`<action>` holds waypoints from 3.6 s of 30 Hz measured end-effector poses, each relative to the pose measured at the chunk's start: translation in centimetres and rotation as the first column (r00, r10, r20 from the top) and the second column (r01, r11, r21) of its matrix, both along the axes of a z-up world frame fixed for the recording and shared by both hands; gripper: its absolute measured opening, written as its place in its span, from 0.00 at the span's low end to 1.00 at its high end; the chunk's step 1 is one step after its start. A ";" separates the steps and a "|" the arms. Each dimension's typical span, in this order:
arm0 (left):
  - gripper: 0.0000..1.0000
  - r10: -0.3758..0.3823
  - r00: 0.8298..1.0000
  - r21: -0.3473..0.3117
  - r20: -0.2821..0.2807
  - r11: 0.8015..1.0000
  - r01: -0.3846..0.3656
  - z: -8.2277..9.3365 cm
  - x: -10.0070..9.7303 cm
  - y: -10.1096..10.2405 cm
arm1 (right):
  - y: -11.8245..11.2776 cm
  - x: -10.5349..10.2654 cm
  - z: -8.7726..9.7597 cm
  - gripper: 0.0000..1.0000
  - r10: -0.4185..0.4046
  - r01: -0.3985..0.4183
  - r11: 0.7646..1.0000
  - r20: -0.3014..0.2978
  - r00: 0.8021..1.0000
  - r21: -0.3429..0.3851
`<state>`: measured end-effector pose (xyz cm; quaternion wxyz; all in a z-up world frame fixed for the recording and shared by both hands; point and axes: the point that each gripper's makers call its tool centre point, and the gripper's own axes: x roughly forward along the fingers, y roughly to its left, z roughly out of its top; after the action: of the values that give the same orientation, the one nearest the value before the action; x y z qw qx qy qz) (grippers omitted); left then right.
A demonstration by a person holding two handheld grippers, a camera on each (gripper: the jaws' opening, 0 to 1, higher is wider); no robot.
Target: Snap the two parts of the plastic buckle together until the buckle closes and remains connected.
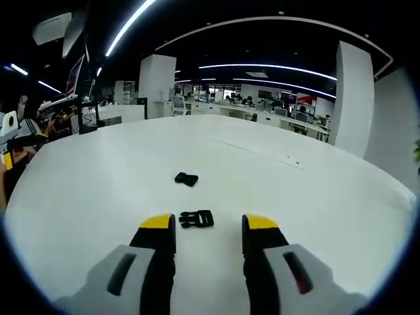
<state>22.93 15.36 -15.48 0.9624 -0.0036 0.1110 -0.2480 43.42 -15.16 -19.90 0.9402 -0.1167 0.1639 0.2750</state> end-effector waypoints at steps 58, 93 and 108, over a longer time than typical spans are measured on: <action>0.98 0.002 1.000 -0.005 -0.005 1.000 -0.002 -0.4 0.2 0.1 | -1.0 2.0 -0.4 0.38 -0.203 0.204 0.978 -0.032 0.979 0.044; 0.98 0.001 1.000 -0.005 -0.010 1.000 -0.001 -0.6 0.4 0.0 | 1.1 0.9 0.3 0.19 -0.139 0.142 0.986 -0.035 0.990 0.083; 0.97 -0.008 1.000 0.004 -0.017 1.000 0.009 -0.9 0.3 -0.5 | 7.3 -2.7 1.0 0.19 0.128 -0.126 0.988 -0.020 0.992 0.086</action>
<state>23.27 14.90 -16.34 0.9603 -0.0032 0.1197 -0.2518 40.69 -7.82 -18.87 0.9226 -0.0835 0.1563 0.3427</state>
